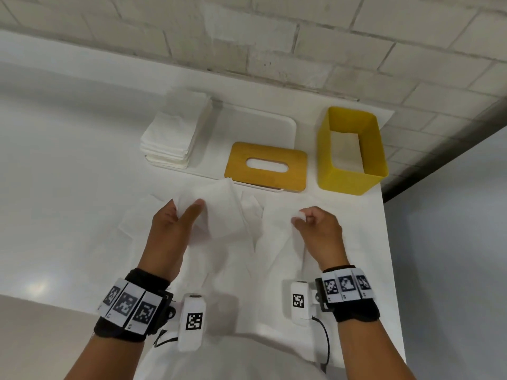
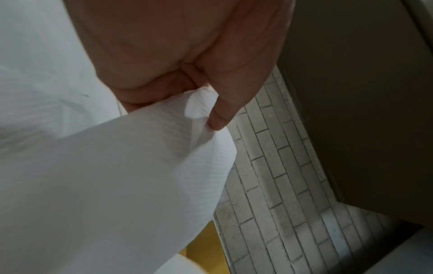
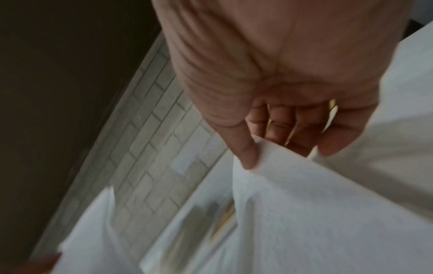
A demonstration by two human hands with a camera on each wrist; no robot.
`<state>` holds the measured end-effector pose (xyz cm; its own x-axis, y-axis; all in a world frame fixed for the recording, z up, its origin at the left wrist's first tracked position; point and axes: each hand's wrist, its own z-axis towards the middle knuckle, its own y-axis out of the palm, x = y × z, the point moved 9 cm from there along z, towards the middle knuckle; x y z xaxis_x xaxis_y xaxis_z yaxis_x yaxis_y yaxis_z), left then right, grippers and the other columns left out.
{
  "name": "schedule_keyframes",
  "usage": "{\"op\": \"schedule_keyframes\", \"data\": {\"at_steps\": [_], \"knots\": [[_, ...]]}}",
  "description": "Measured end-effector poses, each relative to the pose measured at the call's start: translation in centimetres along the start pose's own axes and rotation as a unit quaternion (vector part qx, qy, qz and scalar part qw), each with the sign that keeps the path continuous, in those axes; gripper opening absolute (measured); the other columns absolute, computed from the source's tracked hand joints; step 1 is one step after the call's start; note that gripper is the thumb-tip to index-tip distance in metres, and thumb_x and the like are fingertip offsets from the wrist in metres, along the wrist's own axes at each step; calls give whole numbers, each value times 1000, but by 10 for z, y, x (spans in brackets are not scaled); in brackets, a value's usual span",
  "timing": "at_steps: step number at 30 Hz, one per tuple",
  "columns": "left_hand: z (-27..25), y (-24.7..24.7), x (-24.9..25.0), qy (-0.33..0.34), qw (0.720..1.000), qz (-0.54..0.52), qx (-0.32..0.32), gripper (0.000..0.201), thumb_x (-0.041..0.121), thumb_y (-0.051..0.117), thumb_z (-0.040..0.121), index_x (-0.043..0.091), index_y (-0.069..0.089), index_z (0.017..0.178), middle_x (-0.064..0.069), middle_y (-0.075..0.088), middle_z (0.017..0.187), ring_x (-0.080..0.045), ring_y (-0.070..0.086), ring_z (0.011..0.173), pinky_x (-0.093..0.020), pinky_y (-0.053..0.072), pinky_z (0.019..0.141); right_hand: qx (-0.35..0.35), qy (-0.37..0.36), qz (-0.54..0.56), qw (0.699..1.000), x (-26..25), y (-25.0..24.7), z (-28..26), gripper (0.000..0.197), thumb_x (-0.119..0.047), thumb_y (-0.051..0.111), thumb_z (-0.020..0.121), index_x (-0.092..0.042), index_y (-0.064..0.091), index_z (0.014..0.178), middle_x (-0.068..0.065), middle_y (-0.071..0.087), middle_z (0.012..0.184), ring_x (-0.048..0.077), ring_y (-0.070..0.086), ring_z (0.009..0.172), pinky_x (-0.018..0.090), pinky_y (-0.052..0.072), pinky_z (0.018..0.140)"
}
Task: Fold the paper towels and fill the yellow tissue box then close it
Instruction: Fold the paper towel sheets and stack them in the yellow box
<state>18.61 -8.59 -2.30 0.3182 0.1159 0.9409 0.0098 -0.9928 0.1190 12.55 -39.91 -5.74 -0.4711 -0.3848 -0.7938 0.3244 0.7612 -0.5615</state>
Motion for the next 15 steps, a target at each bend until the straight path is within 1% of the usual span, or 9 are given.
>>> {"op": "schedule_keyframes", "data": {"at_steps": [1, 2, 3, 5, 7, 8, 11, 13, 15], "knots": [[1, 2, 2, 8, 1000, 6, -4, 11, 20, 66, 98, 14, 73, 94, -5, 75, 89, -24, 69, 87, -41, 55, 76, 5, -12, 57, 998, -5, -8, -1, 28, -21, 74, 89, -21, 54, 69, -8, 43, 63, 12, 41, 62, 28, 36, 66], [2, 3, 5, 16, 1000, 11, -5, 10, 20, 66, 98, 13, 72, 93, -5, 74, 87, -24, 68, 86, -40, 54, 75, 2, -19, 122, 992, -13, -16, -3, 33, -20, 73, 91, -20, 50, 67, -4, 41, 64, 13, 38, 63, 29, 34, 65], [3, 3, 7, 26, 999, 18, -4, 10, 20, 66, 98, 14, 72, 92, -4, 74, 86, -24, 68, 84, -39, 54, 73, 0, -26, 180, 983, -22, -24, -5, 30, -19, 71, 93, -20, 54, 69, -1, 45, 66, 14, 41, 67, 30, 35, 66], [4, 5, 13, 45, 999, 26, -3, 13, 19, 66, 98, 18, 72, 87, -2, 74, 84, -22, 68, 83, -37, 53, 72, -4, -32, 270, 962, -37, -41, -8, 15, -21, 66, 98, -19, 65, 83, 7, 57, 79, 20, 48, 77, 35, 38, 73], [5, 7, 16, 57, 998, 31, -6, 15, 19, 66, 99, 22, 73, 86, -1, 74, 85, -21, 69, 84, -38, 53, 74, 5, -41, 321, 946, -49, -58, -10, 11, -23, 61, 101, -19, 67, 93, 10, 60, 88, 24, 49, 83, 39, 40, 75], [5, 8, 17, 60, 998, 33, -9, 16, 20, 66, 99, 24, 73, 85, 0, 74, 86, -22, 69, 85, -39, 53, 76, 8, -50, 344, 938, -54, -65, -11, 12, -22, 59, 103, -20, 67, 94, 9, 63, 89, 24, 52, 83, 37, 43, 74], [5, 11, 16, 67, 997, 45, -17, 15, 22, 67, 98, 26, 73, 85, 0, 73, 87, -23, 68, 87, -43, 54, 79, -1, -59, 395, 917, -70, -79, -16, 16, -17, 53, 105, -21, 67, 98, 0, 73, 97, 14, 66, 90, 29, 54, 80], [4, 12, 16, 70, 996, 52, -21, 15, 22, 67, 98, 26, 73, 85, 1, 73, 86, -23, 68, 87, -43, 55, 79, -20, -52, 431, 901, -75, -81, -19, 15, -16, 51, 105, -18, 66, 105, 1, 74, 107, 14, 69, 98, 31, 57, 86], [3, 14, 15, 71, 996, 54, -24, 16, 23, 67, 98, 27, 73, 85, 1, 74, 86, -23, 68, 88, -42, 55, 78, -47, -45, 479, 876, -77, -80, -22, 14, -17, 51, 104, -15, 62, 112, 6, 71, 115, 17, 68, 104, 34, 56, 89]]}}
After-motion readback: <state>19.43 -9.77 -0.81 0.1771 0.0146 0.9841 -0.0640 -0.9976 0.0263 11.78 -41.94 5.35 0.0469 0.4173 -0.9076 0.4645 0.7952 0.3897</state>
